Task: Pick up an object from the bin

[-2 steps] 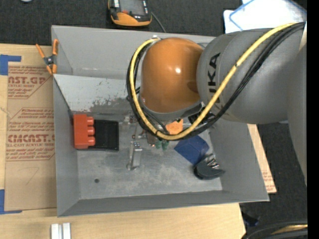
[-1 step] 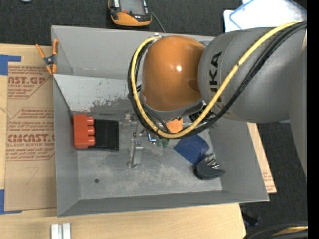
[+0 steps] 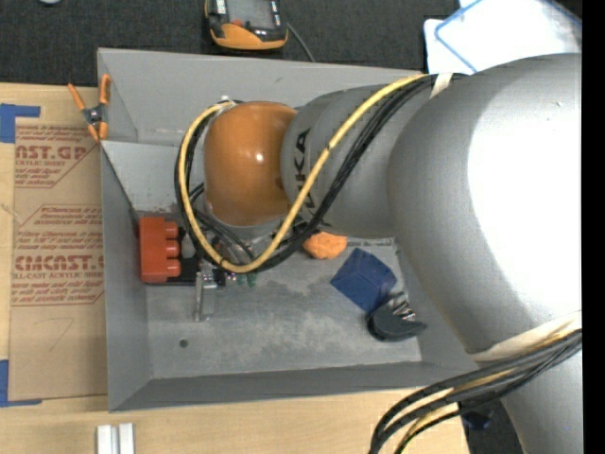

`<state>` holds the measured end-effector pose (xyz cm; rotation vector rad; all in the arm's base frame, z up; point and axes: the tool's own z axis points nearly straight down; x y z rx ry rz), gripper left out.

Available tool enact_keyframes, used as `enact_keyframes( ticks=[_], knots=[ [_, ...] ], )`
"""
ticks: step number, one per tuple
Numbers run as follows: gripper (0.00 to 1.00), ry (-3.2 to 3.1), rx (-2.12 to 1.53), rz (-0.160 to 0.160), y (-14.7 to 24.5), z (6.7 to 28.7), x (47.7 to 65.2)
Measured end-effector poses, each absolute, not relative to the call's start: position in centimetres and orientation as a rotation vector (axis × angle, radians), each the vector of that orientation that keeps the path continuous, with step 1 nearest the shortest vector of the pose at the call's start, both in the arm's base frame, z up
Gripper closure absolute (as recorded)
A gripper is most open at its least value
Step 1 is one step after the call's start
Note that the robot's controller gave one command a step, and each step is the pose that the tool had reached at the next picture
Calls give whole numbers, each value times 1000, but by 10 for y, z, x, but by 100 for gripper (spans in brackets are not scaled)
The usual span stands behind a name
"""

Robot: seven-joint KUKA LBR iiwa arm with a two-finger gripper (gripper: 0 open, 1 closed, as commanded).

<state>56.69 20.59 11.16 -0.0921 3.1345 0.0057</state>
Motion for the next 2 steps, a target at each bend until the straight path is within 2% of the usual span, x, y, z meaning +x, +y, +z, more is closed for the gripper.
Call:
enact_keyframes(
  ticks=[1,2],
  knots=[
    [0,3127,233,7,230,148,584],
    [0,3119,387,4,224,107,563]
  ],
)
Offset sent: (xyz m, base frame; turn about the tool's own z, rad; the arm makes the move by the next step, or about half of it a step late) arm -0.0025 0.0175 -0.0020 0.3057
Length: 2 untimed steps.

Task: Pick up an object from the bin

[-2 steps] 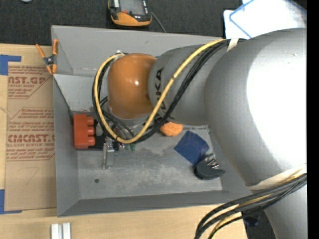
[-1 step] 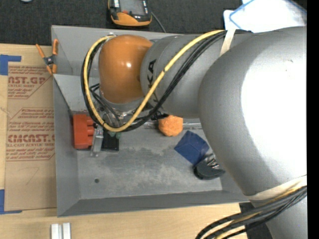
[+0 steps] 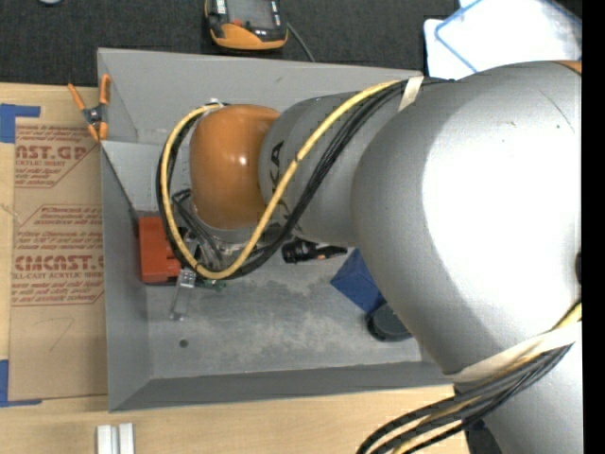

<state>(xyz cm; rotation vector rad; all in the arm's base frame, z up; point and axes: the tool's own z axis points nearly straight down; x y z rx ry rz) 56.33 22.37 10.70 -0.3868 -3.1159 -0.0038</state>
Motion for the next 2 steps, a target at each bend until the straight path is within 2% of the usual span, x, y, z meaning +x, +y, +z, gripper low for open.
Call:
enact_keyframes(
  ticks=[1,2],
  knots=[
    [0,-3076,-684,-13,170,70,581],
    [100,-3064,-712,-2,227,73,556]
  ],
)
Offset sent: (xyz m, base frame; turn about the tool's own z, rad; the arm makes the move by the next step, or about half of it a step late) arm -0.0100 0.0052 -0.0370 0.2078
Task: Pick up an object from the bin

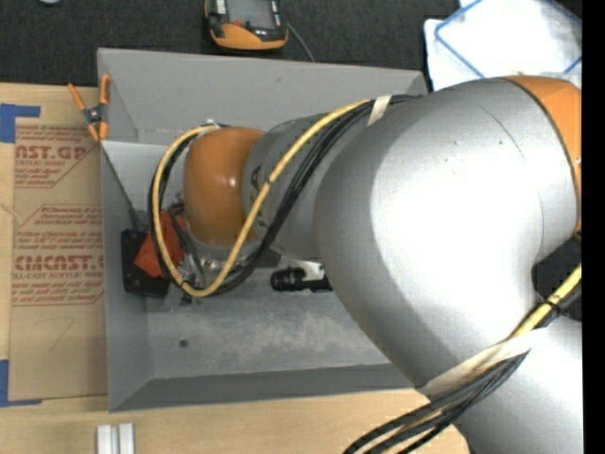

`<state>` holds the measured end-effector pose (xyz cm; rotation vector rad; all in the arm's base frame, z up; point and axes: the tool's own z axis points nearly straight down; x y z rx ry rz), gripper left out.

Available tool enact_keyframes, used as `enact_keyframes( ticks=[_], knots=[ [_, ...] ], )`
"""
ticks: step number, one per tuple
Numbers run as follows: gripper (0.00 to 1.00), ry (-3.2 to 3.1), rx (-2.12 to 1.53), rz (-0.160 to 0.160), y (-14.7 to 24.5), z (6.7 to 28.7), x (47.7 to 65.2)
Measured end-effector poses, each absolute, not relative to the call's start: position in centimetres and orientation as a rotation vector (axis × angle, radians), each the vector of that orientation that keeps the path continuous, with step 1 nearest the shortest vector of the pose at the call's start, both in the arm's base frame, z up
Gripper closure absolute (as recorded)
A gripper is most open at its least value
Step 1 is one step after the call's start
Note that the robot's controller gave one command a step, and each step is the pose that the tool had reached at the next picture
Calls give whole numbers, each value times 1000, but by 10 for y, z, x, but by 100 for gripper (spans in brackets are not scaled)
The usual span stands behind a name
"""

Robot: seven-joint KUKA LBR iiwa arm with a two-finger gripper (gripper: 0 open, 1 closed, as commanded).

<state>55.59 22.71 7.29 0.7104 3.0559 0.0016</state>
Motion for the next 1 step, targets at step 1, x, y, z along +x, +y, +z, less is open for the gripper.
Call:
enact_keyframes(
  ticks=[1],
  knots=[
    [100,3056,711,2,227,73,556]
  ],
)
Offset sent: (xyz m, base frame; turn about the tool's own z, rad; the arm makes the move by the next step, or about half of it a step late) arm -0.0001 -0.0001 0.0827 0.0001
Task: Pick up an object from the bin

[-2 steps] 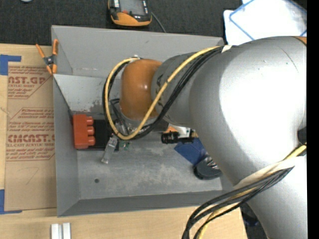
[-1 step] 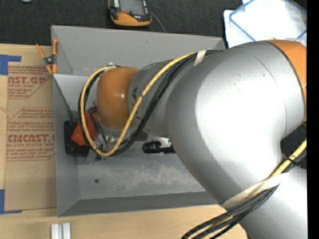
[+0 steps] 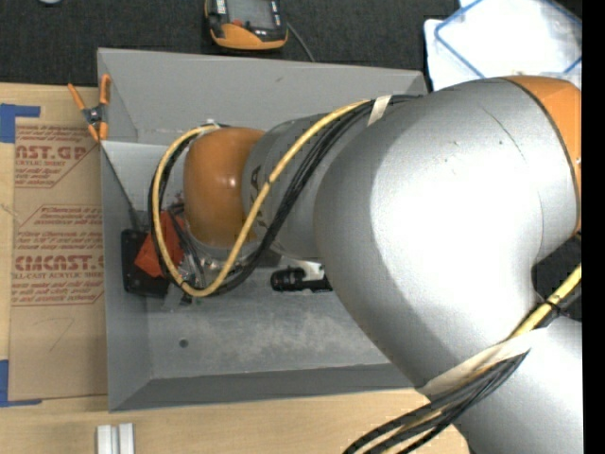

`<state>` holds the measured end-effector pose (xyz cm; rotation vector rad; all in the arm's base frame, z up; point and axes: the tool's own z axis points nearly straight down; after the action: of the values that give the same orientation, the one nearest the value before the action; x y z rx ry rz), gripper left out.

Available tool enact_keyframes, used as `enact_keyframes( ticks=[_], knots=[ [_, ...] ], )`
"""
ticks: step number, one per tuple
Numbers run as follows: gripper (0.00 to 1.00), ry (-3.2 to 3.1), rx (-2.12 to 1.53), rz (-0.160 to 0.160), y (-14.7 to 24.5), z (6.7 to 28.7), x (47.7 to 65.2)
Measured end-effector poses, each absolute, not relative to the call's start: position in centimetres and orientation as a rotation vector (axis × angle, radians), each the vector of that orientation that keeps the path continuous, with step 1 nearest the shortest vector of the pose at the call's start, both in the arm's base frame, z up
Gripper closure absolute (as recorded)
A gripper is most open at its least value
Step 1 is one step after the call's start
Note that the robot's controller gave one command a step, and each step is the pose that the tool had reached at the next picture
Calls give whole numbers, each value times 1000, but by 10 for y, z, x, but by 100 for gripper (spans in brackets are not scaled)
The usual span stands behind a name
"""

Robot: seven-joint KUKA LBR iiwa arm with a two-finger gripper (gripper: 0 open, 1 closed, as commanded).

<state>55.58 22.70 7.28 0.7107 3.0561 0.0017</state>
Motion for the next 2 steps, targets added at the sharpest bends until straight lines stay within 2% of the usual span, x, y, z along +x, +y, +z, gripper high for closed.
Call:
enact_keyframes(
  ticks=[1,2],
  knots=[
    [100,3063,714,-6,226,86,553],
    [100,3059,712,-1,226,116,554]
  ],
)
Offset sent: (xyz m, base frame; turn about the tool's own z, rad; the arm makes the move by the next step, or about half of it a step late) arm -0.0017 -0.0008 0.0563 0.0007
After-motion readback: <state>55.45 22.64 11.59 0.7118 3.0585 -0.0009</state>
